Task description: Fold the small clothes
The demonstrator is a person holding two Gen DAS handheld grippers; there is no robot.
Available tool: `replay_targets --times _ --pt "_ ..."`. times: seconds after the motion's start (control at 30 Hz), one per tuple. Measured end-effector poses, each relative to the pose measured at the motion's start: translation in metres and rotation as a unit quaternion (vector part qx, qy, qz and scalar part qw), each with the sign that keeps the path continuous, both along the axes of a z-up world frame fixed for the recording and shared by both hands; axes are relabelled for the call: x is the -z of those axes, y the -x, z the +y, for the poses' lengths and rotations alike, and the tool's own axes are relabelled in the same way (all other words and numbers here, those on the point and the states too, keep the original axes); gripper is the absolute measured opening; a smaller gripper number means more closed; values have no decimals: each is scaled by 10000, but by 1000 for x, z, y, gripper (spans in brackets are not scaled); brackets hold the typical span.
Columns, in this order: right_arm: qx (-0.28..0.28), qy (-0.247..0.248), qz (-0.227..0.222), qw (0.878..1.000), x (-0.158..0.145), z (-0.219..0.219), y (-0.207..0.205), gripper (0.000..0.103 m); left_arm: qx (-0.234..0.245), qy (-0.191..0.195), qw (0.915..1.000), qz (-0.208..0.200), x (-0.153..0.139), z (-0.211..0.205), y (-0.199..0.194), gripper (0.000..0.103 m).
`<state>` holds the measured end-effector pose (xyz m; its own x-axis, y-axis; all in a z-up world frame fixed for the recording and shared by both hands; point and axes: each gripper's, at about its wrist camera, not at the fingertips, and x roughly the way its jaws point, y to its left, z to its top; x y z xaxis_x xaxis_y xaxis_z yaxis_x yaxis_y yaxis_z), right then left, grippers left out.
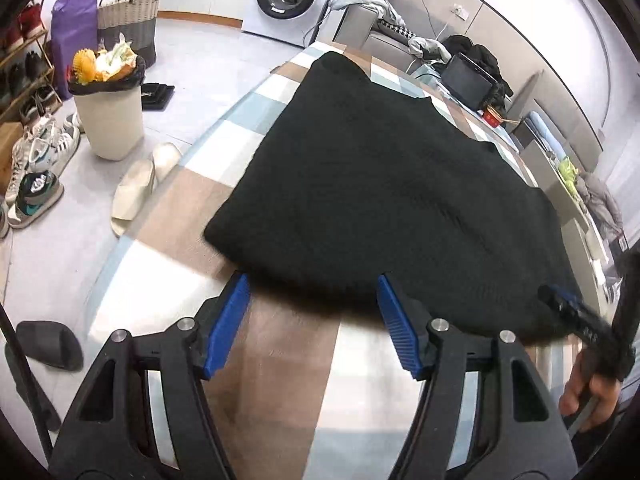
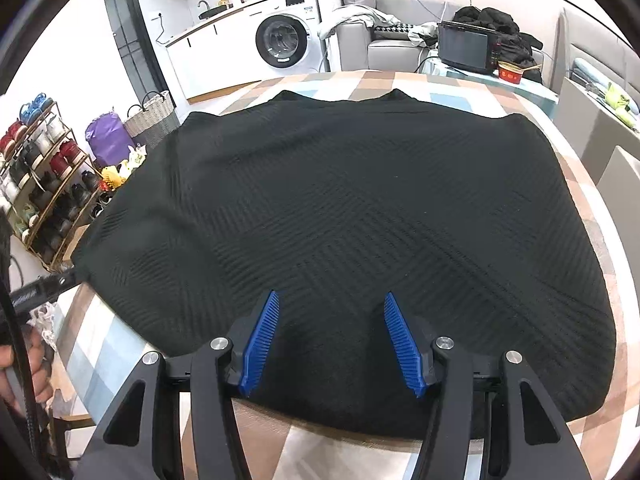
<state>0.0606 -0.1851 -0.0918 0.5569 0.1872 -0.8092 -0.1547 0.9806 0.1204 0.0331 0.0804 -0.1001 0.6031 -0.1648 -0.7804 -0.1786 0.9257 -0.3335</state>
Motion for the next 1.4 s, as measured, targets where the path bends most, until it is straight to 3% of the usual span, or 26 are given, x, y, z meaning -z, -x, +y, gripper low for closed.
replay_targets --times 0.1,0.17,0.2,0.23,0.3,0.53,0.6,0.8,0.87,0.97,1.03,1.13,1.23,1.3,1.4 --pt "-28 -51 -17 10000 -1 2 3 57 -177 28 9997 -138 1 -3 -16 63" --pt "-17 -56 -16 10000 -1 4 4 57 -313 123 9993 -163 6 -4 -39 47" --pt "-8 -56 -21 10000 -1 4 4 57 -355 158 9991 -150 8 -4 -48 24" --pt "-1 -71 -36 10000 -2 5 4 57 -353 202 9990 -163 10 -5 -55 14" --pt "-39 -87 -38 9999 -2 8 3 57 -399 155 9985 -353 8 -6 -63 12" --pt "-89 -52 32 9999 5 11 1 59 -238 49 9965 -796 -17 -6 -52 11" --pt "-112 -79 25 9999 6 10 1 62 -95 -141 9952 -968 -30 -17 -51 11" --pt "-127 -374 -33 9992 7 1 0 64 911 -576 9800 -1675 -77 -86 -72 11" --pt "-44 -536 -37 9985 3 -7 2 64 1404 -557 9709 -1861 -89 -120 -80 9" --pt "387 -443 -211 9980 -10 -32 13 64 2272 -355 9508 -2077 -101 -178 -83 7" --pt "740 -346 -300 9962 -19 -56 22 64 2922 -112 9356 -1978 -98 -216 -81 6" --pt "1271 -284 -354 9909 -27 -90 35 65 3966 -1 9040 -1595 -77 -272 -72 7" --pt "1669 -260 -330 9851 -31 -116 47 65 4418 -92 8882 -1254 -55 -297 -60 8" --pt "1755 -297 -358 9834 -33 -124 51 64 4401 -153 8903 -1160 -49 -293 -55 11" --pt "1654 -468 -356 9845 -36 -122 47 65 4026 -93 9088 -1090 -46 -269 -53 35"
